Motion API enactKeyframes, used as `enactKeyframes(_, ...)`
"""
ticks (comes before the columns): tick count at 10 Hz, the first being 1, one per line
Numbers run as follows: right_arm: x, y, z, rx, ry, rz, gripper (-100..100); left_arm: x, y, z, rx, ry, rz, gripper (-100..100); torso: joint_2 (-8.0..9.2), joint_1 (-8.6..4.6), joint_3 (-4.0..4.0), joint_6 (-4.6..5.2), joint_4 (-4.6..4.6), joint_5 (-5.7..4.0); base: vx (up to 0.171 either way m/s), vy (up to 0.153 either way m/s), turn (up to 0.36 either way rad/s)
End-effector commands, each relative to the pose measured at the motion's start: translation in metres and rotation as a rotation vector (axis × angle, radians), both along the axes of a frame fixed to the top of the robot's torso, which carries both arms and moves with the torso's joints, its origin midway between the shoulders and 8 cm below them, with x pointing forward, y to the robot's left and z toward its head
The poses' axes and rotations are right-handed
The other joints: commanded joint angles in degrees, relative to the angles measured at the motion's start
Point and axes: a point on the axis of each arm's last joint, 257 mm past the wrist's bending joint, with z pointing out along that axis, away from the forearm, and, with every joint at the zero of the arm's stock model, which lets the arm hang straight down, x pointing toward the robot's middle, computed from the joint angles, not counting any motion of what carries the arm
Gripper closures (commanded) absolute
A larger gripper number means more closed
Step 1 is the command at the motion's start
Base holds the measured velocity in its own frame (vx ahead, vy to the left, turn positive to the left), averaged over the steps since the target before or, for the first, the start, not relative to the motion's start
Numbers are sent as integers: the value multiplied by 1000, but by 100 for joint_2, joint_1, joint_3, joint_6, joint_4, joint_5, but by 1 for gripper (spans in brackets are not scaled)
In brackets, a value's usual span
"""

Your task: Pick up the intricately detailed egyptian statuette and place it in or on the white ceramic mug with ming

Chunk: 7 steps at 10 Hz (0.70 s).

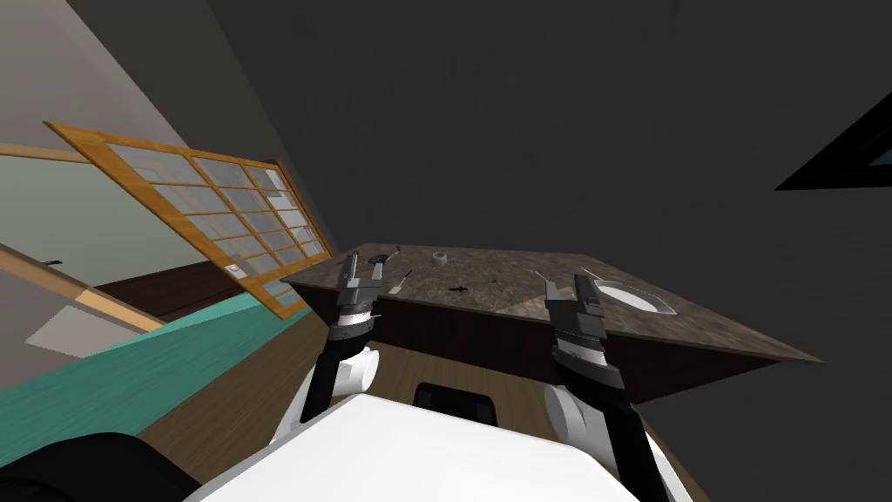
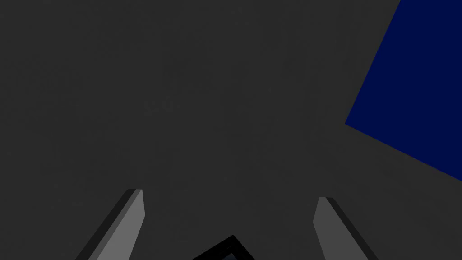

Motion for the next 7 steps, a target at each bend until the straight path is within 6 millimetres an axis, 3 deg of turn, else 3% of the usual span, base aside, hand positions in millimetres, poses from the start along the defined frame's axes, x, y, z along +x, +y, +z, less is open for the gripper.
enactKeyframes(1, -1, 2, -2, -34, 10, 9, -100, 0, 0, 0, 0, 0, 0, 0, 0, 0, 0, 0, 0, 0, -21, -42, 104)
enactKeyframes(4, -4, 4, -13, -121, 47, 20, -100, 0, 0, 0, 0, 0, 0, 0, 31, -57, 17, -2, 6, -12, -77, -144, 247)
enactKeyframes(7, -11, 1, -35, -224, 116, 21, -100, 0, 0, 0, 0, 0, 0, 0, 49, -96, 28, -3, 11, -21, -123, -235, 398)
